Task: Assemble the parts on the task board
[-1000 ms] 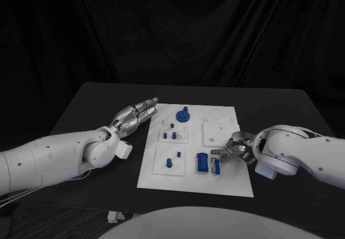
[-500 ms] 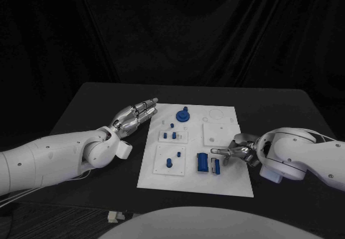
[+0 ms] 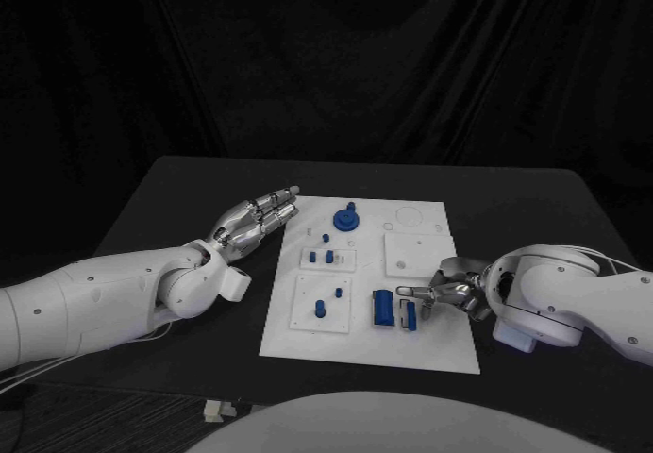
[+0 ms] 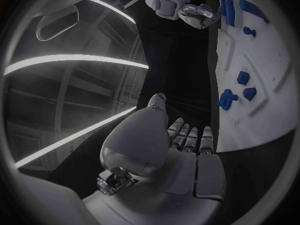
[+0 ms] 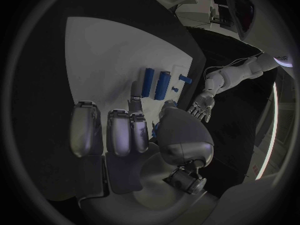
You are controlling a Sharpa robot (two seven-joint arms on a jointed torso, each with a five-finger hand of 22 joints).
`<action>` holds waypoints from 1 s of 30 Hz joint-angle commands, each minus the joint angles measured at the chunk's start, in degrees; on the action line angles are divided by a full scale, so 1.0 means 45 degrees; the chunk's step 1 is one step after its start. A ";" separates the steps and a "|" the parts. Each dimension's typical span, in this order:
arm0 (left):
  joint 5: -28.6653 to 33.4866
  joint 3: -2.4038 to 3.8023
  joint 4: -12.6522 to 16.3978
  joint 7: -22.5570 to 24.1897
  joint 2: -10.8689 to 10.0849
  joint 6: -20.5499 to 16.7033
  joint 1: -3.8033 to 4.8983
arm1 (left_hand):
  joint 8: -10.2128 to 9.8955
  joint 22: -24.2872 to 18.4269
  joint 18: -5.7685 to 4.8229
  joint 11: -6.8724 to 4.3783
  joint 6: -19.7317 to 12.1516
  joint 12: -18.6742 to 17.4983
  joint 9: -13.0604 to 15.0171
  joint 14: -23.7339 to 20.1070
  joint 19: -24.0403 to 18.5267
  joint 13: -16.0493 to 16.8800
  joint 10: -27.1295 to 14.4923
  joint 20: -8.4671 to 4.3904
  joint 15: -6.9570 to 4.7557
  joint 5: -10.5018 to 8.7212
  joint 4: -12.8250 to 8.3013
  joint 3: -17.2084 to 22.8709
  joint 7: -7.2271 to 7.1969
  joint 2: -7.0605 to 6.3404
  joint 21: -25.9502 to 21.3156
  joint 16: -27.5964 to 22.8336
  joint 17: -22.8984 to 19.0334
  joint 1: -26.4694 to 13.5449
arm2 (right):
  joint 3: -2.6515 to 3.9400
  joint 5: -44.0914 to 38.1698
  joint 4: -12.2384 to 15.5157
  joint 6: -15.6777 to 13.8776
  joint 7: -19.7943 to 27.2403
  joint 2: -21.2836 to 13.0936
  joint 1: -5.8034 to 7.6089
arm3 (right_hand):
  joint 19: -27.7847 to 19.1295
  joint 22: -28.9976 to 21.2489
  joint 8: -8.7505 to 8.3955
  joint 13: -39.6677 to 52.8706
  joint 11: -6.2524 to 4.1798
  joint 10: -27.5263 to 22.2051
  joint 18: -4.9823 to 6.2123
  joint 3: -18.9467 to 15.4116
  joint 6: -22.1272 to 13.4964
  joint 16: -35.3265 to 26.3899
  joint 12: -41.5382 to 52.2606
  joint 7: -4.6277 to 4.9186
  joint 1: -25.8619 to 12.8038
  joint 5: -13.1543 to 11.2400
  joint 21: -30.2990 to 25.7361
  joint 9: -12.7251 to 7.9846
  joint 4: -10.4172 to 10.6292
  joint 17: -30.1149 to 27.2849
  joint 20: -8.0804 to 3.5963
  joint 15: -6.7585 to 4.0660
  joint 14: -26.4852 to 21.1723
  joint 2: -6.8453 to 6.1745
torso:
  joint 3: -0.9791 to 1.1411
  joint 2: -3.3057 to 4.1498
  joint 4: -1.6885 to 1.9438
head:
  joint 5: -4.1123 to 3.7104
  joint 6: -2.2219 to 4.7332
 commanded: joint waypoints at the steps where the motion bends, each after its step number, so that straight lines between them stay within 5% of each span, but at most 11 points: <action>1: 0.0053 0.0012 0.0017 0.0420 0.0030 0.0200 -0.0018 | 0.0059 0.0012 -0.0188 0.0071 0.0065 0.0060 0.0021 -0.0005 0.0008 0.0014 0.0004 0.0058 0.0069 0.0064 -0.0060 0.0008 0.0064 -0.0003 -0.0055 -0.0046 -0.0011 0.0093 | 0.0002 0.0120 0.0088 0.0302 -0.0128 -0.0015 -0.0005 | 0.0334 0.2496 0.0050 0.3350 -0.0043 0.1349 0.0052 -0.0066 -0.0051 0.0038 0.0045 -0.0011 -0.0116 0.0055 0.0050 0.0022 0.0010 0.0721 -0.0001 -0.0038 0.0906 -0.0010 | -0.0002 0.0002 -0.0002 | 0.0003 0.0000; 30: 0.0053 0.0012 -0.0009 0.0362 0.0041 0.0266 -0.0030 | 0.0066 0.0012 -0.0196 0.0109 0.0092 0.0085 0.0024 -0.0005 0.0009 0.0017 0.0014 0.0074 0.0093 0.0084 -0.0108 0.0029 0.0102 -0.0003 -0.0054 -0.0046 -0.0011 0.0125 | 0.0002 0.0657 -0.0212 -0.0023 -0.0078 0.0268 -0.0014 | 0.0316 0.2482 0.0044 0.3350 -0.0029 0.1349 0.0061 -0.0120 -0.0146 0.0009 0.0045 0.0010 0.0022 0.0210 0.0010 0.0039 -0.0028 0.0644 0.0006 -0.0025 0.0889 0.0276 | 0.0002 0.0004 -0.0002 | 0.0020 0.0000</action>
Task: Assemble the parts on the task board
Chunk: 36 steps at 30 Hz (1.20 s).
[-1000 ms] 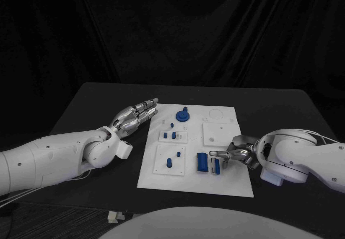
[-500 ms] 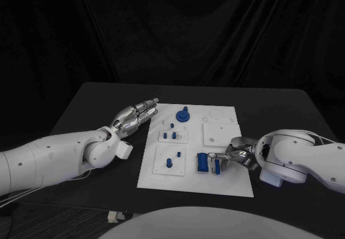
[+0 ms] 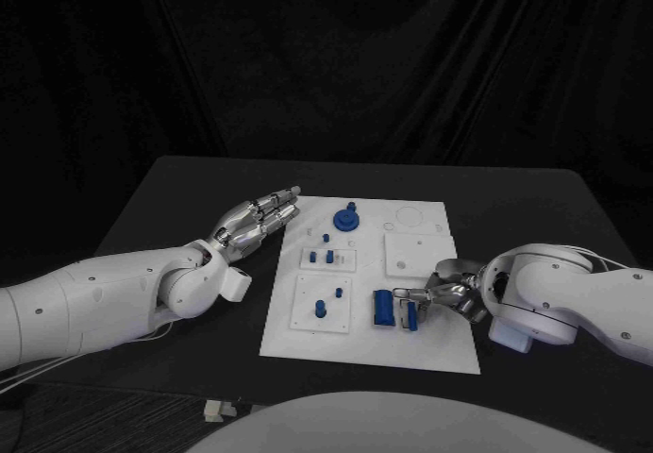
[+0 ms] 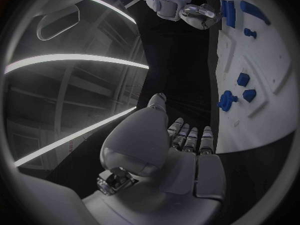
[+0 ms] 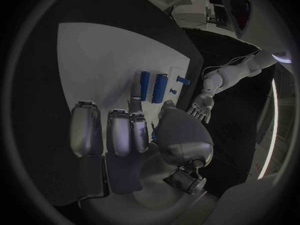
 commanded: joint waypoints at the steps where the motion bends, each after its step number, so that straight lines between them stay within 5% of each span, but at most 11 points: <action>1: 0.0053 0.0012 0.0013 0.0362 0.0014 0.0151 -0.0017 | 0.0066 0.0012 -0.0195 0.0109 0.0045 0.0086 0.0014 -0.0005 0.0009 0.0021 0.0015 0.0074 0.0094 0.0044 -0.0073 -0.0007 0.0055 -0.0003 -0.0054 -0.0046 -0.0019 0.0125 | 0.0002 0.0141 -0.0029 -0.0244 -0.0081 0.0014 -0.0012 | 0.0315 0.2485 0.0045 0.3353 -0.0029 0.1349 0.0062 -0.0086 -0.0058 0.0010 0.0045 0.0013 -0.0029 0.0023 0.0009 0.0021 0.0007 0.0644 0.0006 -0.0025 0.0889 0.0121 | -0.0001 0.0000 -0.0004 | 0.0003 0.0000; 36: 0.0053 0.0012 -0.0038 0.0331 0.0046 0.0171 -0.0026 | 0.0067 0.0013 -0.0204 0.0133 0.0045 0.0094 0.0013 -0.0005 0.0010 0.0021 0.0019 0.0081 0.0110 0.0081 -0.0160 0.0020 0.0081 -0.0026 -0.0053 -0.0046 -0.0019 0.0187 | 0.0003 0.0161 -0.0130 -0.1204 -0.0014 0.0073 -0.0007 | 0.0275 0.2451 0.0126 0.3353 -0.0032 0.1349 0.0088 -0.0195 -0.0080 -0.0036 0.0045 0.0005 0.0405 0.0348 -0.0093 0.0096 -0.0010 0.0525 0.0013 -0.0023 0.0867 0.0360 | -0.0003 -0.0004 -0.0003 | -0.0044 0.0000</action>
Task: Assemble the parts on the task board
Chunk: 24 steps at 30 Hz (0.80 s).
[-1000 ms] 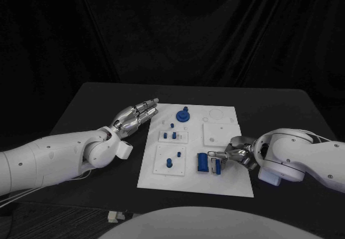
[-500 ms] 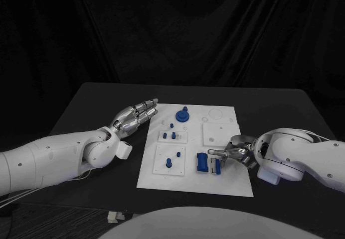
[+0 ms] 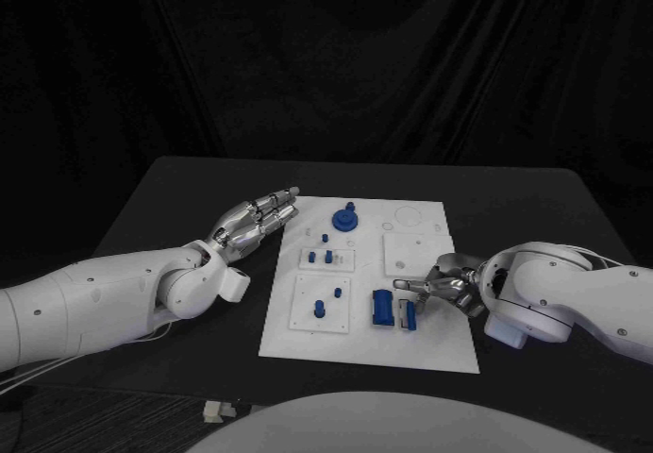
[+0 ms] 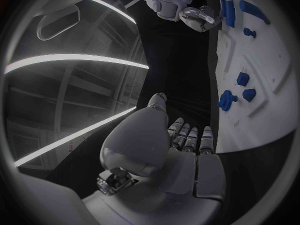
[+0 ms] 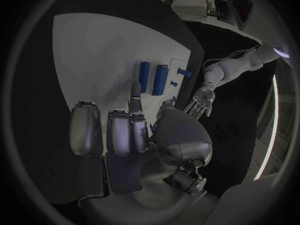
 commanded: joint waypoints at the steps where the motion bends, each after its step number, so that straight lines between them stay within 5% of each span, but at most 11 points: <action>1: 0.0053 0.0012 0.0015 0.0330 0.0025 0.0142 -0.0018 | 0.0067 0.0012 -0.0205 0.0093 0.0046 0.0046 0.0017 -0.0004 0.0009 0.0013 -0.0025 0.0082 0.0113 0.0087 -0.0104 0.0025 0.0085 0.0021 -0.0054 -0.0046 -0.0011 0.0145 | 0.0002 0.0019 -0.0014 -0.0378 -0.0028 0.0030 -0.0007 | 0.0275 0.2454 0.0075 0.3355 -0.0032 0.1349 0.0088 -0.0052 -0.0081 -0.0036 0.0045 0.0005 0.0070 0.0050 -0.0043 0.0017 -0.0011 0.0525 0.0013 -0.0023 0.0866 0.0026 | -0.0002 -0.0002 0.0007 | 0.0005 0.0000; 14: 0.0053 0.0012 0.0016 0.0322 0.0016 0.0159 -0.0022 | 0.0068 0.0013 -0.0207 0.0096 0.0051 0.0050 0.0017 -0.0004 0.0010 0.0013 -0.0025 0.0083 0.0115 0.0096 -0.0122 0.0030 0.0089 0.0017 -0.0053 -0.0046 -0.0011 0.0157 | 0.0004 0.0019 -0.0005 -0.0544 -0.0007 0.0065 -0.0006 | 0.0260 0.2442 0.0091 0.3355 -0.0034 0.1349 0.0097 -0.0060 -0.0079 -0.0076 0.0045 0.0002 0.0136 0.0092 -0.0082 0.0030 -0.0011 0.0429 0.0012 -0.0025 0.0849 0.0080 | -0.0001 0.0000 0.0005 | -0.0012 0.0000; 24: 0.0053 0.0012 0.0014 0.0332 0.0022 0.0171 -0.0026 | 0.0068 0.0013 -0.0207 0.0096 0.0051 0.0050 0.0017 -0.0004 0.0010 0.0013 -0.0025 0.0083 0.0115 0.0096 -0.0122 0.0030 0.0089 0.0017 -0.0053 -0.0046 -0.0011 0.0157 | 0.0004 0.0020 0.0191 -0.1270 0.0211 -0.0061 -0.0006 | 0.0268 0.2449 0.0130 0.3355 -0.0040 0.1349 0.0091 -0.0134 -0.0073 -0.0056 0.0045 -0.0007 0.0306 0.0255 -0.0056 0.0061 -0.0028 0.0481 0.0008 -0.0032 0.0857 0.0080 | -0.0003 -0.0001 0.0006 | -0.0028 0.0000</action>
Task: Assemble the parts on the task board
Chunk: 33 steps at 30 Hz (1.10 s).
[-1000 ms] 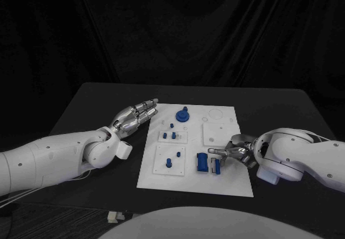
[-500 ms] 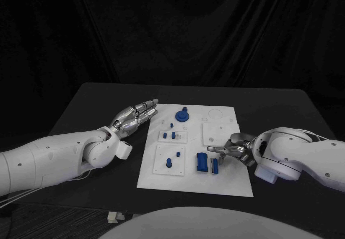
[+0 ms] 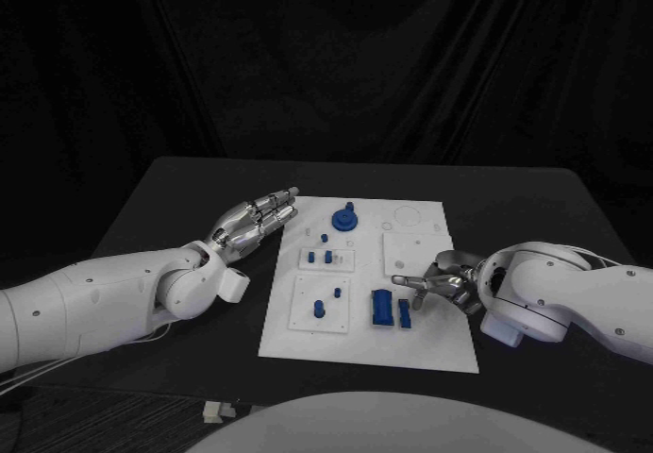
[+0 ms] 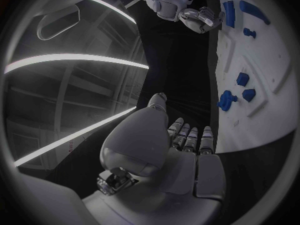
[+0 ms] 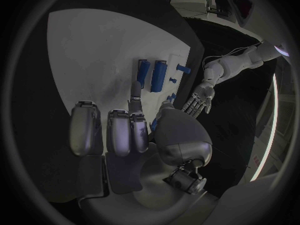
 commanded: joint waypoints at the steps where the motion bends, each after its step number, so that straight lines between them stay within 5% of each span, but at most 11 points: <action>1: 0.0053 0.0012 0.0026 0.0336 0.0018 0.0141 -0.0019 | 0.0068 0.0013 -0.0207 0.0097 0.0051 0.0050 0.0019 -0.0004 0.0010 0.0016 -0.0024 0.0084 0.0115 0.0045 -0.0088 -0.0005 0.0089 0.0017 -0.0053 -0.0046 -0.0017 0.0157 | 0.0003 0.0010 0.0184 -0.0938 0.0321 -0.0135 -0.0006 | 0.0276 0.2448 0.0097 0.3345 -0.0038 0.1349 0.0087 -0.0141 -0.0086 -0.0039 0.0045 -0.0012 0.0307 0.0236 -0.0036 0.0038 0.0006 0.0517 0.0003 -0.0033 0.0866 -0.0042 | -0.0001 -0.0001 0.0000 | 0.0015 0.0000; 8: 0.0053 0.0012 0.0055 0.0354 -0.0014 0.0122 -0.0019 | 0.0068 0.0013 -0.0210 0.0102 0.0051 0.0045 0.0019 -0.0004 0.0009 0.0015 -0.0025 0.0085 0.0119 0.0056 -0.0108 0.0003 0.0094 0.0016 -0.0053 -0.0046 -0.0017 0.0169 | 0.0002 -0.1023 0.0864 -0.2476 0.1673 -0.0629 -0.0009 | 0.0426 0.2578 0.0169 0.3345 0.0120 0.1349 -0.0014 -0.0038 -0.0940 0.0180 0.0045 0.0155 0.2799 0.3192 0.0417 0.0223 -0.0866 0.0944 0.0038 0.0023 0.0949 -0.0608 | -0.0001 0.0001 -0.0003 | 0.0061 0.0000; 9: 0.0053 0.0012 0.0058 0.0355 -0.0017 0.0120 -0.0019 | 0.0068 0.0013 -0.0210 0.0102 0.0051 0.0045 0.0019 -0.0004 0.0009 0.0015 -0.0025 0.0085 0.0119 0.0056 -0.0108 0.0003 0.0094 0.0016 -0.0053 -0.0046 -0.0017 0.0169 | 0.0002 -0.1174 0.0925 -0.2555 0.1767 -0.0676 -0.0009 | 0.0426 0.2578 0.0169 0.3345 0.0120 0.1349 -0.0014 -0.0038 -0.0940 0.0180 0.0045 0.0155 0.2799 0.3192 0.0417 0.0223 -0.0866 0.0944 0.0038 0.0023 0.0949 -0.0608 | -0.0001 0.0001 -0.0002 | 0.0063 0.0000; 10: 0.0053 0.0012 0.0065 0.0359 -0.0025 0.0114 -0.0019 | 0.0068 0.0013 -0.0210 0.0102 0.0051 0.0045 0.0019 -0.0004 0.0009 0.0015 -0.0025 0.0085 0.0119 0.0056 -0.0108 0.0003 0.0094 0.0016 -0.0053 -0.0046 -0.0017 0.0169 | 0.0001 -0.1603 0.1081 -0.2723 0.1985 -0.0795 -0.0013 | 0.0442 0.2596 0.0340 0.3345 0.0131 0.1349 -0.0022 0.0225 -0.1246 0.0191 0.0045 0.0173 0.3864 0.4395 0.0486 0.0372 -0.1518 0.0958 0.0025 0.0020 0.0948 -0.0819 | -0.0001 -0.0001 -0.0001 | 0.0066 0.0000; 13: 0.0053 0.0012 0.0082 0.0371 -0.0051 0.0104 -0.0019 | 0.0068 0.0013 -0.0210 0.0102 0.0051 0.0045 0.0019 -0.0004 0.0009 0.0015 -0.0025 0.0085 0.0119 0.0056 -0.0108 0.0003 0.0094 0.0016 -0.0053 -0.0046 -0.0017 0.0169 | 0.0000 -0.2883 0.1459 -0.2959 0.2412 -0.1089 -0.0046 | 0.0458 0.2617 0.0736 0.3345 0.0119 0.1349 -0.0043 0.0693 -0.1745 0.0208 0.0045 0.0173 0.5294 0.5291 0.0567 0.0699 -0.2444 0.0988 0.0042 0.0037 0.0946 -0.0990 | 0.0000 -0.0001 0.0002 | 0.0077 0.0000; 17: 0.0053 0.0012 0.0086 0.0379 -0.0077 0.0099 -0.0020 | 0.0068 0.0013 -0.0210 0.0102 0.0051 0.0045 0.0019 -0.0004 0.0009 0.0015 -0.0025 0.0085 0.0119 0.0056 -0.0108 0.0003 0.0094 0.0016 -0.0053 -0.0046 -0.0017 0.0169 | -0.0003 -0.4982 0.1998 -0.3009 0.2707 -0.1523 -0.0216 | 0.0465 0.2645 0.2107 0.3345 0.0225 0.1349 -0.0064 0.0818 -0.2841 0.0238 0.0045 0.0282 0.6039 0.3930 0.0683 0.1583 -0.2989 0.1049 0.0135 0.0119 0.0943 -0.1126 | 0.0001 -0.0003 0.0007 | 0.0069 0.0000; 27: 0.0053 0.0012 0.0074 0.0375 -0.0071 0.0130 -0.0021 | 0.0071 0.0017 -0.0213 0.0107 0.0063 0.0061 0.0021 -0.0004 0.0012 0.0017 -0.0023 0.0086 0.0122 0.0071 -0.0134 0.0017 0.0098 0.0021 -0.0051 -0.0046 -0.0017 0.0188 | -0.0005 -0.7617 0.2259 -0.2574 0.2660 -0.1825 -0.0872 | 0.0430 0.2638 0.3850 0.3345 0.0173 0.1349 -0.0058 0.1156 -0.3392 0.0270 0.0045 0.0186 0.6643 0.1035 0.0676 0.2252 -0.2903 0.1139 0.0081 0.0059 0.0952 -0.1321 | 0.0002 -0.0003 0.0006 | 0.0046 0.0000; 28: 0.0053 0.0012 0.0075 0.0375 -0.0073 0.0129 -0.0022 | 0.0071 0.0017 -0.0213 0.0107 0.0063 0.0061 0.0021 -0.0004 0.0012 0.0017 -0.0023 0.0086 0.0122 0.0071 -0.0134 0.0017 0.0098 0.0021 -0.0051 -0.0046 -0.0017 0.0188 | -0.0005 -0.7699 0.2235 -0.2569 0.2645 -0.1804 -0.0919 | 0.0430 0.2639 0.4036 0.3345 0.0157 0.1349 -0.0059 0.1403 -0.3376 0.0273 0.0045 0.0168 0.6699 0.0659 0.0679 0.2309 -0.2789 0.1149 0.0075 0.0041 0.0954 -0.1465 | 0.0000 -0.0002 0.0002 | 0.0043 0.0000; 29: 0.0053 0.0012 0.0075 0.0375 -0.0074 0.0130 -0.0022 | 0.0071 0.0017 -0.0213 0.0107 0.0063 0.0061 0.0021 -0.0004 0.0012 0.0017 -0.0023 0.0086 0.0122 0.0071 -0.0134 0.0017 0.0098 0.0021 -0.0051 -0.0046 -0.0017 0.0188 | -0.0005 -0.7768 0.2209 -0.2574 0.2631 -0.1779 -0.0965 | 0.0427 0.2638 0.4597 0.3345 0.0098 0.1349 -0.0066 0.3052 -0.3524 0.0274 0.0045 0.0134 0.6750 0.0154 0.0680 0.2442 -0.1855 0.1156 0.0073 -0.0017 0.0956 -0.2265 | -0.0003 -0.0003 -0.0003 | 0.0041 0.0000; 30: 0.0053 0.0012 0.0074 0.0375 -0.0074 0.0131 -0.0022 | 0.0071 0.0017 -0.0213 0.0107 0.0063 0.0061 0.0021 -0.0004 0.0012 0.0017 -0.0023 0.0086 0.0122 0.0071 -0.0134 0.0017 0.0098 0.0021 -0.0051 -0.0046 -0.0017 0.0188 | -0.0005 -0.7830 0.2180 -0.2584 0.2619 -0.1749 -0.1013 | 0.0427 0.2637 0.4863 0.3345 0.0128 0.1349 -0.0066 0.3314 -0.3448 0.0282 0.0045 0.0099 0.6791 0.0052 0.0680 0.2523 -0.1650 0.1176 0.0068 -0.0038 0.0961 -0.2571 | -0.0003 -0.0004 -0.0007 | 0.0043 0.0000; 33: 0.0053 0.0012 0.0075 0.0376 -0.0072 0.0139 -0.0023 | 0.0071 0.0017 -0.0213 0.0107 0.0063 0.0061 0.0021 -0.0004 0.0012 0.0017 -0.0023 0.0086 0.0122 0.0071 -0.0134 0.0017 0.0098 0.0021 -0.0051 -0.0046 -0.0017 0.0188 | -0.0005 -0.8019 0.2063 -0.2599 0.2562 -0.1625 -0.1172 | 0.0433 0.2641 0.5310 0.3345 0.0088 0.1349 -0.0062 0.3669 -0.3442 0.0282 0.0045 0.0059 0.6836 -0.0098 0.0695 0.2699 -0.1283 0.1179 0.0024 -0.0024 0.0962 -0.2876 | -0.0002 -0.0003 -0.0007 | 0.0052 0.0000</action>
